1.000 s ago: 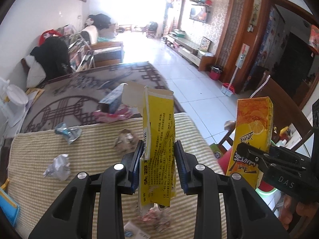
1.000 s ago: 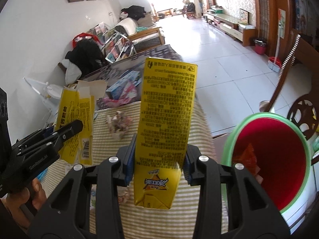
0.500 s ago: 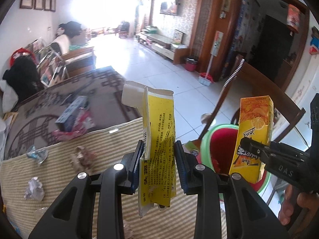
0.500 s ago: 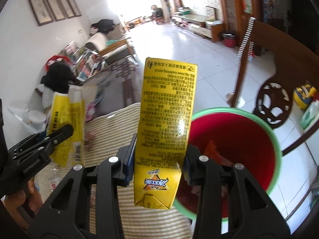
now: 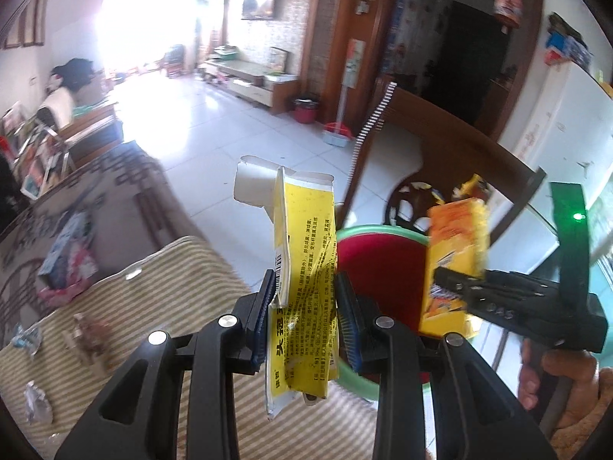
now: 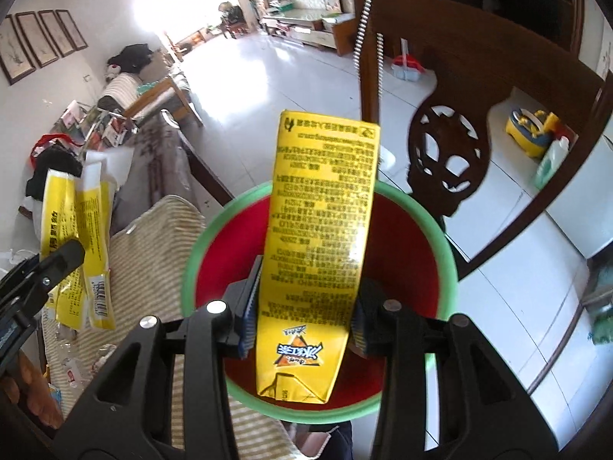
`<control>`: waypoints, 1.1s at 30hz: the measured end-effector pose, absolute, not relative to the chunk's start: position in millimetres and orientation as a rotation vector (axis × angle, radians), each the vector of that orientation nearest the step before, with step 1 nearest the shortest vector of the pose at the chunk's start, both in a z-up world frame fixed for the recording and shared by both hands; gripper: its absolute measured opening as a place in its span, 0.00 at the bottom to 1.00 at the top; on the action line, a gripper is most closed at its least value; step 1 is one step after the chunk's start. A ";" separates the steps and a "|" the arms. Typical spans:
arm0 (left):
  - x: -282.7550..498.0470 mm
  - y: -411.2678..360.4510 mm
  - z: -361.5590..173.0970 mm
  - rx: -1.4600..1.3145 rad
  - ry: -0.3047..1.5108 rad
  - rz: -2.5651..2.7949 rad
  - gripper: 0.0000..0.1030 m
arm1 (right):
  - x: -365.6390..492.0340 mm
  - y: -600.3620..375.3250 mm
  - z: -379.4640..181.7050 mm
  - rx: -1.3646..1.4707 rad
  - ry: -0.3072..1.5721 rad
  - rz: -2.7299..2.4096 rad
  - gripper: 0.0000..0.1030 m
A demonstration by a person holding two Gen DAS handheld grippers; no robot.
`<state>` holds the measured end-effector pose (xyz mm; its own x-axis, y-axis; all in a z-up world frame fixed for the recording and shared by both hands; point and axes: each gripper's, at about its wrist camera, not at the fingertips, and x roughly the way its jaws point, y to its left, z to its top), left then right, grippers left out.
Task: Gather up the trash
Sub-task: 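Open right tool to drop carton in bucket while left tool drops wrapper, then move both open tools back over the table trash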
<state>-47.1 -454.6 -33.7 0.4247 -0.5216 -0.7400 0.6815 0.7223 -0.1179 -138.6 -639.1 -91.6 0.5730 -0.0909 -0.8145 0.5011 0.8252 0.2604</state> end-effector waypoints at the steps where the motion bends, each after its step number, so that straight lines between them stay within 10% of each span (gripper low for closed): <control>1: -50.2 -461.0 -33.9 0.218 0.844 -0.778 0.28 | -141.6 -640.9 -90.8 0.505 0.898 -0.372 0.53; 13: -61.2 -507.1 -60.6 0.239 0.933 -0.940 0.29 | -176.1 -670.9 -85.1 0.563 0.852 -0.493 0.67; 17: -60.9 -514.9 -63.4 0.259 0.928 -0.954 0.50 | -179.8 -671.5 -84.3 0.568 0.851 -0.504 0.67; 33: -39.1 -392.5 -54.1 0.159 0.893 -0.696 0.50 | -114.5 -599.8 -79.6 0.470 0.898 -0.306 0.71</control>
